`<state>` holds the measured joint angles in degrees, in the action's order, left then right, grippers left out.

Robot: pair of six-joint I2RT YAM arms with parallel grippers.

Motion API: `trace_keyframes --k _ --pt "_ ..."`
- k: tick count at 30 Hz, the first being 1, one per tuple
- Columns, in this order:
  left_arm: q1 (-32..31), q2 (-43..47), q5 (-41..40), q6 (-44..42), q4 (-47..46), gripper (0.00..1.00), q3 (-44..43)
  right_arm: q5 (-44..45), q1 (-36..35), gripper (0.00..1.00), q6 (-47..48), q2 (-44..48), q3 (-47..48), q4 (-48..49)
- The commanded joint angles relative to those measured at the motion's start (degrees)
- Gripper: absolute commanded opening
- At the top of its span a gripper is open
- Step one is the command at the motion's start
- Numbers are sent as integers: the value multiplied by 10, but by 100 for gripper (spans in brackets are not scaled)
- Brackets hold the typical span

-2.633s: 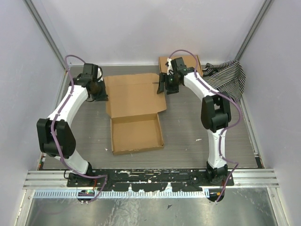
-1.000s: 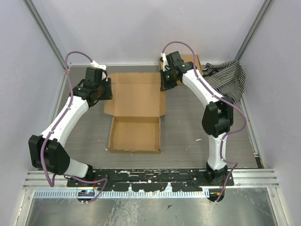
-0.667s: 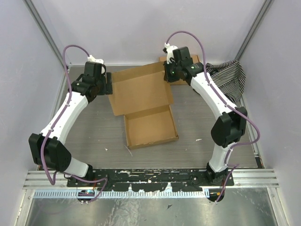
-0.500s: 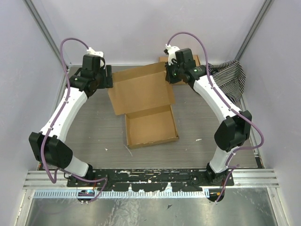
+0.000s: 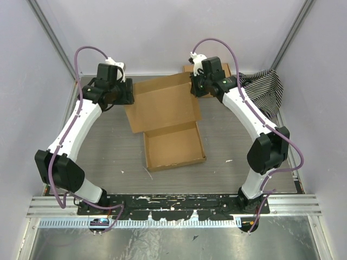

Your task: Fold the paper box

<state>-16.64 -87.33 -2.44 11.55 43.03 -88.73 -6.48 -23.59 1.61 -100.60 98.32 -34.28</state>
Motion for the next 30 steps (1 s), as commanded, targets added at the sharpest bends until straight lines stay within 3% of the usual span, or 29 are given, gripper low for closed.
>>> trace_keyframes --k 1,14,17,20,23,30 --pt "0 -20 8 -6 12 66 14 -6 0 1 3 37 0 32" --pt "0 -54 -7 -4 6 59 6 -27 0 1 9 47 -10 15" --pt "0 -50 17 -1 6 47 3 -33 0 1 7 43 -5 6" --pt "-1 -44 41 1 8 20 -2 -44 0 2 -2 33 11 -12" --pt "-4 -44 47 0 22 1 -15 -57 0 5 -14 17 38 -41" --pt "-5 -28 21 -5 27 0 -22 -52 0 23 -18 -41 138 -164"
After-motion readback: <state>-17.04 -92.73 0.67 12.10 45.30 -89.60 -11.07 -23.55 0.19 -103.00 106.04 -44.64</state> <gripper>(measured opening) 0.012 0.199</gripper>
